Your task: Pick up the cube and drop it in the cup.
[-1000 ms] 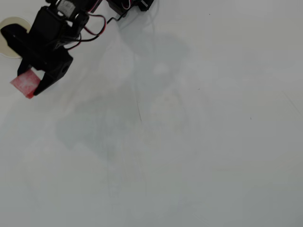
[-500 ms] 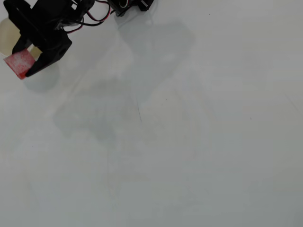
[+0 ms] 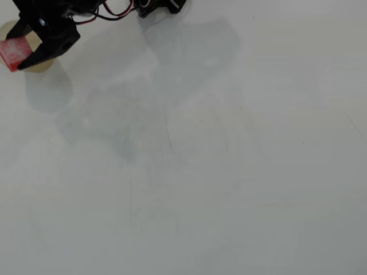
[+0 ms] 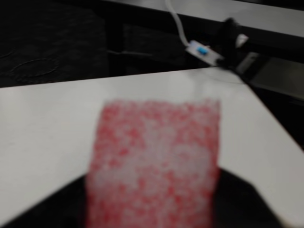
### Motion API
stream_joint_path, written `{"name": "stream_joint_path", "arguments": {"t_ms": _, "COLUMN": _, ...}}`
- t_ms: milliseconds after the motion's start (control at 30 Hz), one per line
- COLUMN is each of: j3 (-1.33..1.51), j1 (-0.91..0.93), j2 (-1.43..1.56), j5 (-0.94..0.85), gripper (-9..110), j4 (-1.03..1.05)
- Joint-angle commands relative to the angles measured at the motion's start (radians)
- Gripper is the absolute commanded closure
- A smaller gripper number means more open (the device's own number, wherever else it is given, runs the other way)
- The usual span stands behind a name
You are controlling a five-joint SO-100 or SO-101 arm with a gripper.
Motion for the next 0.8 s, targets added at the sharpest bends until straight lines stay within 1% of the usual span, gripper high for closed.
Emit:
{"name": "stream_joint_path", "arguments": {"t_ms": 0, "j3": -0.015, "j1": 0.049, "j2": 0.081, "j5": -0.009, "gripper": 98, "j4": -0.040}}
{"name": "stream_joint_path", "arguments": {"t_ms": 367, "j3": 0.048, "j1": 0.146, "j2": 0.089, "j5": -0.009, "gripper": 98, "j4": -0.051}}
{"name": "stream_joint_path", "arguments": {"t_ms": 767, "j3": 0.086, "j1": 0.164, "j2": 0.110, "j5": -0.009, "gripper": 98, "j4": -0.025}}
